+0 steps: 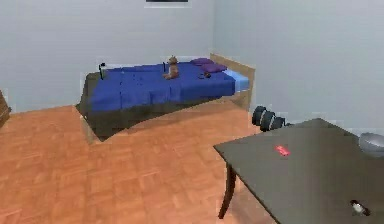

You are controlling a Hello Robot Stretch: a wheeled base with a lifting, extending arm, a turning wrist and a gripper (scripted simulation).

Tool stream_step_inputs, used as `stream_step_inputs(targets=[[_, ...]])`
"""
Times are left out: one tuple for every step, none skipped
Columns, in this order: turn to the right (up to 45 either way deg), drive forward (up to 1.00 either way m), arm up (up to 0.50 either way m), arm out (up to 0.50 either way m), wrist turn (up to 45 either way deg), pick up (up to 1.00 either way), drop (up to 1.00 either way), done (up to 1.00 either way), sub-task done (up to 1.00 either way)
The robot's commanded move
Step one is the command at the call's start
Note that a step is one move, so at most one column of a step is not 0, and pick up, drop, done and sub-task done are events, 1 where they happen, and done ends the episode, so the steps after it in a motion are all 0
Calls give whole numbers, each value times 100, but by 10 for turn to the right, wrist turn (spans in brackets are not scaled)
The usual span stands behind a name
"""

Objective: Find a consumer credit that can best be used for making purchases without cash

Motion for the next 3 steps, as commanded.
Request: stream_step_inputs(targets=[[270, 0, 0, 0, 0, 0, 0, 0, 0], [0, 100, 0, 0, 0, 0, 0, 0, 0], [0, 0, 0, 0, 0, 0, 0, 100, 0]])
